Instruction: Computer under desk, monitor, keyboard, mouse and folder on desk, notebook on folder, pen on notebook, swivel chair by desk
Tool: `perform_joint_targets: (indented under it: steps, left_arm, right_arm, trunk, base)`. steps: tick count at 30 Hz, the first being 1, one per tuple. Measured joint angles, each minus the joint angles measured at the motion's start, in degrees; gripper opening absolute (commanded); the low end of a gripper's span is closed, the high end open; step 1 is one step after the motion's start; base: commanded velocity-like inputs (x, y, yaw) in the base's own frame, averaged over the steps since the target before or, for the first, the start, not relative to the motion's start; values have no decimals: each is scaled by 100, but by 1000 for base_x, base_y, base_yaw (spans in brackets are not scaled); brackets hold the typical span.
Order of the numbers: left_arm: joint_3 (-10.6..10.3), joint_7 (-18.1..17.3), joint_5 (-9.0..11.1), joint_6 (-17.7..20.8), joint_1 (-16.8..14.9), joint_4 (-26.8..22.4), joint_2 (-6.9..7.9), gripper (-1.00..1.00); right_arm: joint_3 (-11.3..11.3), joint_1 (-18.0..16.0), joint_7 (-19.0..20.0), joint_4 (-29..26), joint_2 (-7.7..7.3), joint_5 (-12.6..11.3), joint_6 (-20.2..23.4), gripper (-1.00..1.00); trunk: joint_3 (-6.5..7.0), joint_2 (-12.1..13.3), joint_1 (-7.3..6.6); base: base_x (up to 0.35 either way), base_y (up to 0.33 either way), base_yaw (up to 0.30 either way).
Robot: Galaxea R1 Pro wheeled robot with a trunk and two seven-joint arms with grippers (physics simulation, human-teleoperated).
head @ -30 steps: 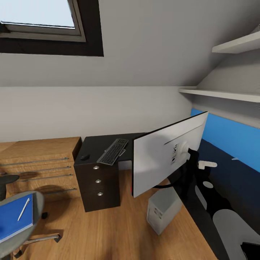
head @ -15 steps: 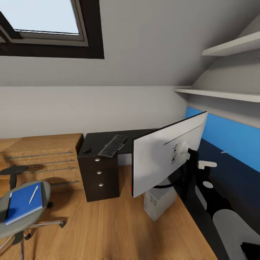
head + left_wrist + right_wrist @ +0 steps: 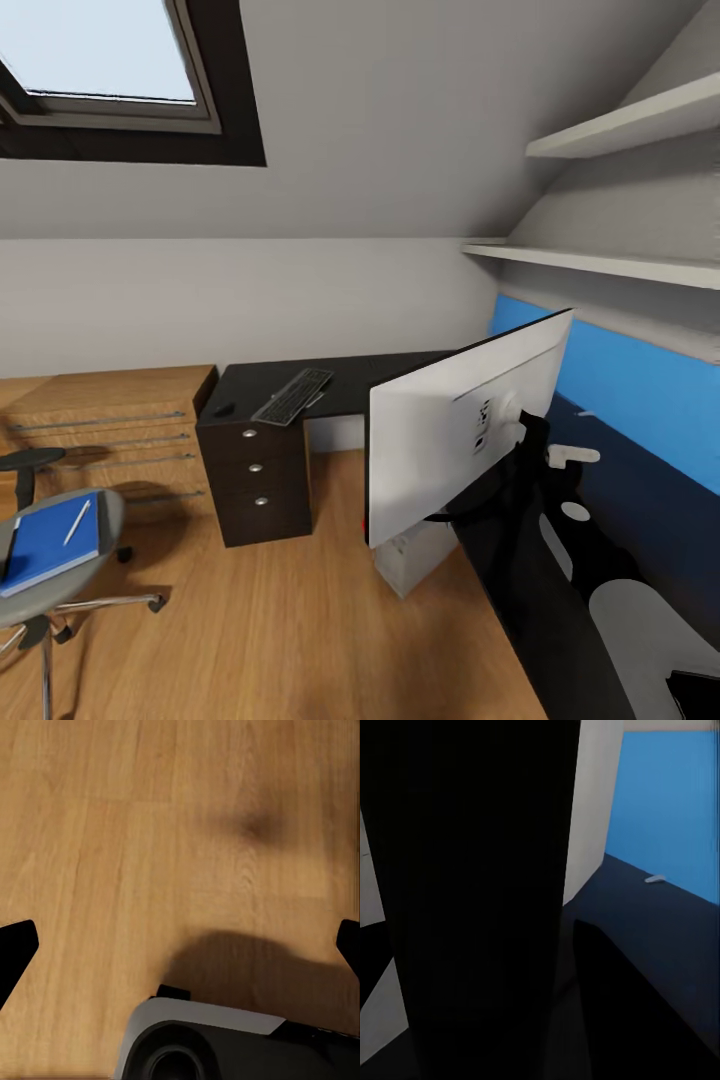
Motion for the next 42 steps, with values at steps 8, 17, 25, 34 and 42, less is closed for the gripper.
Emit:
perform_joint_targets:
  steps: [8,17,25,34,42]
  left_arm:
    - [0,4,0,0,0,0,4,100]
    - [2,8,11,-9,0,-2,4,100]
    - [7,10,12,-9,-1,0,7,100]
    - [9,13,17,-11,0,-2,12,100]
    - [10,15,16,-10,0,-2,12,100]
  right_arm:
    - [6,0,1,-2,1,-1,1,-100]
    - [0,0,-7,-4,4,-14,6,-100]
    - [0,0,1,-10,10,-3,8,-100]
    - [4,1,2,-16,8,-14,20,-100]
    - [-11,0,-18,0,9,-31,1,-100]
  trunk:
    - [0,0,-1]
    - [0,-1,-1]
    - [0,0,-1]
    - [0,0,-1]
    - [0,1,2]
  base:
    - [-12,-286,0]
    - [0,-142,0]
    - [0,-108,0]
    - [0,-91,0]
    - [-130,-1,0]
